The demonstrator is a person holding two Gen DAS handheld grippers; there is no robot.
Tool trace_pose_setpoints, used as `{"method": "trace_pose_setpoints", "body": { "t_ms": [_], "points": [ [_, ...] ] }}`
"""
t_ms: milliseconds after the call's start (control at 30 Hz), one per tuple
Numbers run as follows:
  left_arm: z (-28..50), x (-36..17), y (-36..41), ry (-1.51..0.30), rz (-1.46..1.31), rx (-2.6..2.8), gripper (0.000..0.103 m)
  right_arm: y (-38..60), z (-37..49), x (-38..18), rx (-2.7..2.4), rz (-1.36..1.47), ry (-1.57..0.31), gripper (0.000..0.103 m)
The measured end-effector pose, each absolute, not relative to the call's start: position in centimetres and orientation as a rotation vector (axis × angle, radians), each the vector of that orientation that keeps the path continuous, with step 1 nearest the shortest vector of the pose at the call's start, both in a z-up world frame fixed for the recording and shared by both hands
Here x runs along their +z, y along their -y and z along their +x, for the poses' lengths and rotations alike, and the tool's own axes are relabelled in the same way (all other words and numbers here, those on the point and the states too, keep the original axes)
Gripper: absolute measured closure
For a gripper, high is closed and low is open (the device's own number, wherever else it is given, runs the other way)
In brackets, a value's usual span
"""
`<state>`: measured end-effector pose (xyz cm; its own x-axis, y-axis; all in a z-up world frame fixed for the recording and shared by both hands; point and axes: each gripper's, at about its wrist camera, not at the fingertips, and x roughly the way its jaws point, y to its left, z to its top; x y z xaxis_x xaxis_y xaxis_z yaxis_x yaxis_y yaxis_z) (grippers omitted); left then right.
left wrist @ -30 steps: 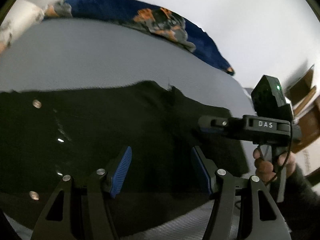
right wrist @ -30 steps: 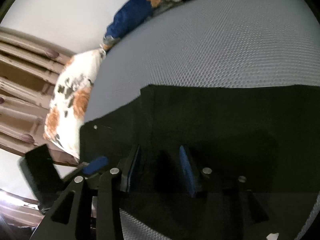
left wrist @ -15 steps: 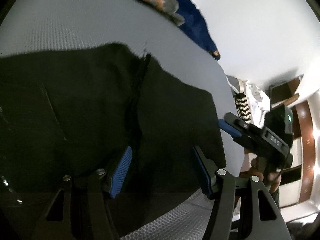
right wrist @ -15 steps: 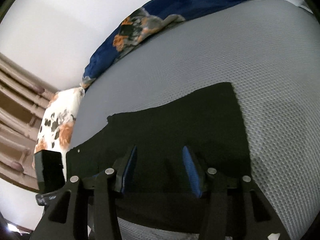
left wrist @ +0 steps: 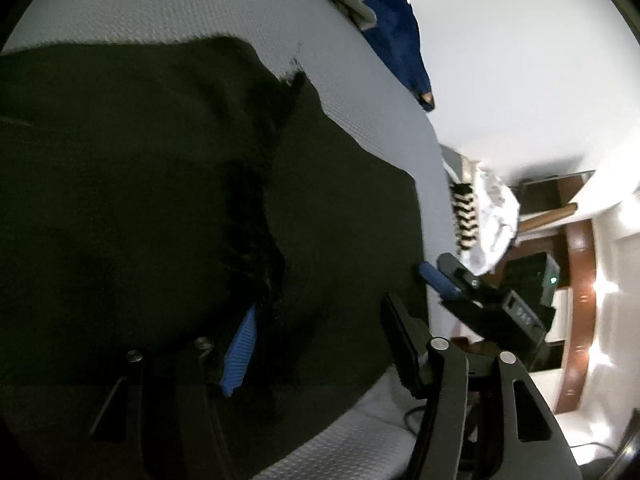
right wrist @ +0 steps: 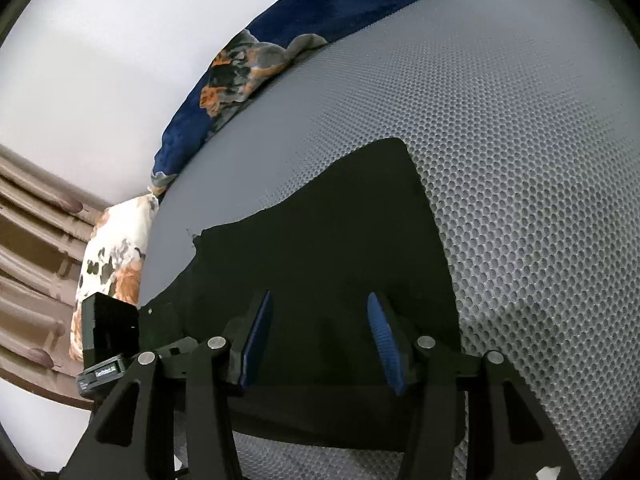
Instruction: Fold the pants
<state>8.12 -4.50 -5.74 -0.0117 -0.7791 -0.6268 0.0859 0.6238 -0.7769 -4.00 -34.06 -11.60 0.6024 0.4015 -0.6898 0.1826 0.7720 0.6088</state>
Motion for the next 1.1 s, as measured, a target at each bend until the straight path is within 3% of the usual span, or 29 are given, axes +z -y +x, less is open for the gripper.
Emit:
{"method": "trace_pose_setpoints", "body": {
  "t_ms": [67,167,200,300,567,867,967,1033,1100],
  "points": [
    [8.2,-5.9,4.9,-1.423,-0.635,-0.763,0.051,34.0,-4.1,-11.6,0.142,0.697,-0.934,0.053],
    [8.2,-6.3,5.2,-1.434,-0.641,-0.749,0.077,34.0,-4.3,-11.8,0.14,0.696,-0.933,0.052],
    [8.1,-6.4,5.2,-1.435,-0.632,-0.737,0.09,34.0,-4.3,-11.8,0.14,0.696,-0.934,0.052],
    [7.9,-6.1,5.2,-1.422,-0.57,-0.677,0.095,33.8,-4.2,-11.8,0.131,0.686,-0.938,0.052],
    [5.8,-3.5,4.3,-1.359,-0.485,-0.675,0.097,33.0,-4.1,-11.3,0.113,0.62,-0.939,0.052],
    [5.6,-4.7,5.1,-1.373,-0.307,-0.629,0.093,32.1,-3.5,-13.0,0.076,0.567,-1.005,0.054],
    [5.3,-4.0,5.4,-1.348,-0.227,-0.618,0.085,31.9,-3.4,-12.9,0.072,0.547,-1.01,0.053],
    [5.2,-3.4,5.6,-1.318,-0.163,-0.599,0.071,31.7,-3.2,-12.8,0.07,0.535,-1.01,0.053],
    [5.0,-2.3,5.4,-1.252,-0.112,-0.567,0.066,31.3,-2.8,-12.5,0.065,0.516,-1.002,0.053]
  ]
}}
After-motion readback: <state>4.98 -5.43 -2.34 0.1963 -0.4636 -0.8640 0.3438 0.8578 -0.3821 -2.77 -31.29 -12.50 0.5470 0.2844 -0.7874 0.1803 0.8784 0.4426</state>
